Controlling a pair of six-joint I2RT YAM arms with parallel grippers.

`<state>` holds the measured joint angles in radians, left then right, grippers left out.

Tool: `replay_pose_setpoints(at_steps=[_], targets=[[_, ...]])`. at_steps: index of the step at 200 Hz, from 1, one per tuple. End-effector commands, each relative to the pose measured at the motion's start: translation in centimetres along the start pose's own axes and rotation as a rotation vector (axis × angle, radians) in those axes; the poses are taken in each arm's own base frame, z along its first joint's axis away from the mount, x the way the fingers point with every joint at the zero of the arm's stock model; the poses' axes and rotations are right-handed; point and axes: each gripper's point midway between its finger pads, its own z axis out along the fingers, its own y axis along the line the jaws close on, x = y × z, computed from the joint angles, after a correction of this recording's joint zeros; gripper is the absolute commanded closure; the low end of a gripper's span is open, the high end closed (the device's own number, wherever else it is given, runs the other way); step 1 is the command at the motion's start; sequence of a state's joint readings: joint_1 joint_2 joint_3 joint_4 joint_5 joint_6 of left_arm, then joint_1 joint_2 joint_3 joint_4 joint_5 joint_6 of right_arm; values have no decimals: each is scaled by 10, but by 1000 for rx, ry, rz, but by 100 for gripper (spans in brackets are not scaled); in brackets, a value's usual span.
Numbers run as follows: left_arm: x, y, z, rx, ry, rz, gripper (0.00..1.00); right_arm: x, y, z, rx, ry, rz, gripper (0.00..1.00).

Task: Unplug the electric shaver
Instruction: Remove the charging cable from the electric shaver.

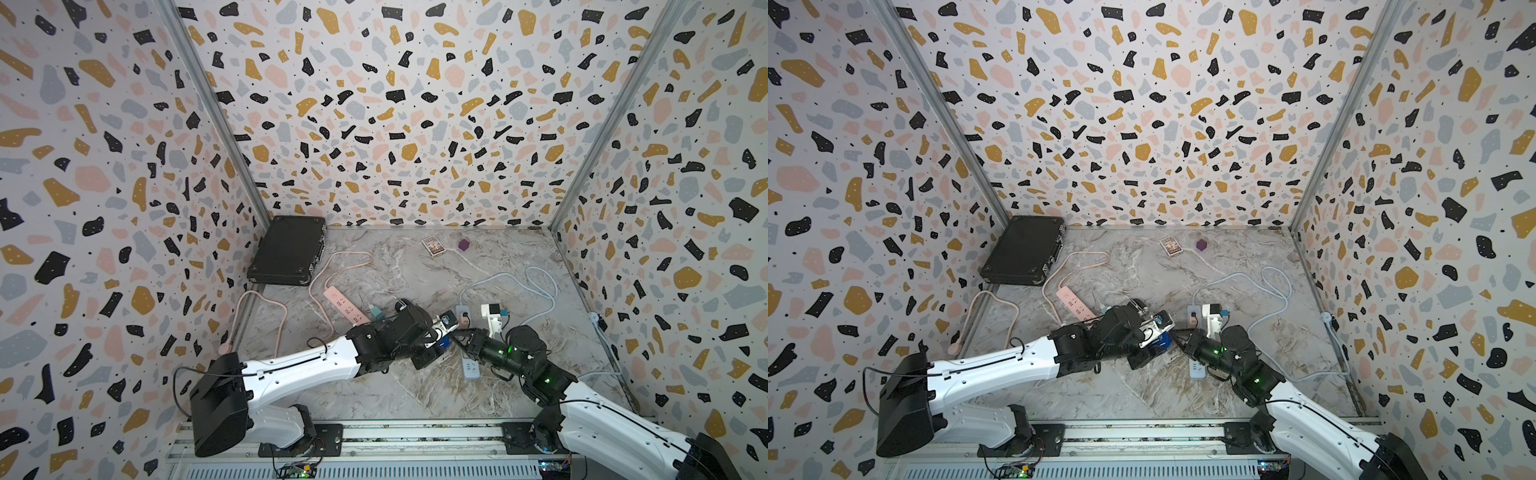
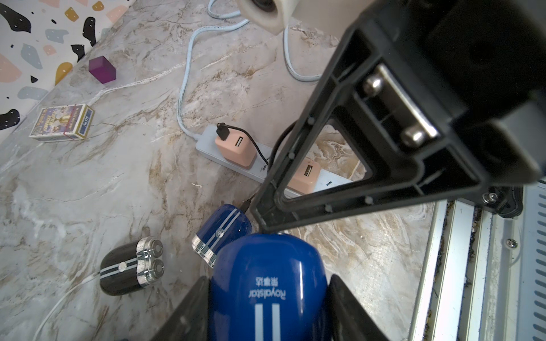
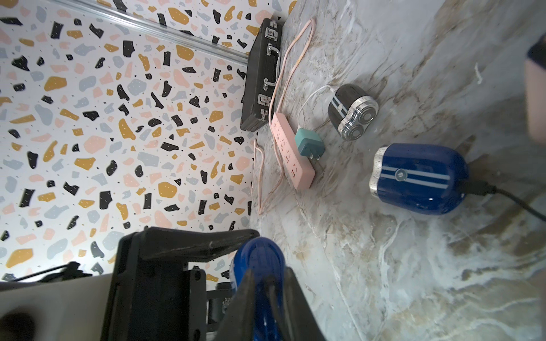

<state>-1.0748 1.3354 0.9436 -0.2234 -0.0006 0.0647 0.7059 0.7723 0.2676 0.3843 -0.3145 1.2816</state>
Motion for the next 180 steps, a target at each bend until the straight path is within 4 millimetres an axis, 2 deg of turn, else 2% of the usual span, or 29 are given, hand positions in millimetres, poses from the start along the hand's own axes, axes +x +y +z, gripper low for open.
replay_pose_setpoints(at_steps=[1, 107, 180], targets=[[-30, -1, -11, 9, -96, -2, 54, -5, 15, -1, -43, -12, -15, 90], [-22, -7, -7, 43, -83, -7, 59, -11, 18, -7, -54, -37, -26, 100], [-16, -15, -3, 87, -64, -10, 65, -22, 21, -18, -66, -65, -10, 100]])
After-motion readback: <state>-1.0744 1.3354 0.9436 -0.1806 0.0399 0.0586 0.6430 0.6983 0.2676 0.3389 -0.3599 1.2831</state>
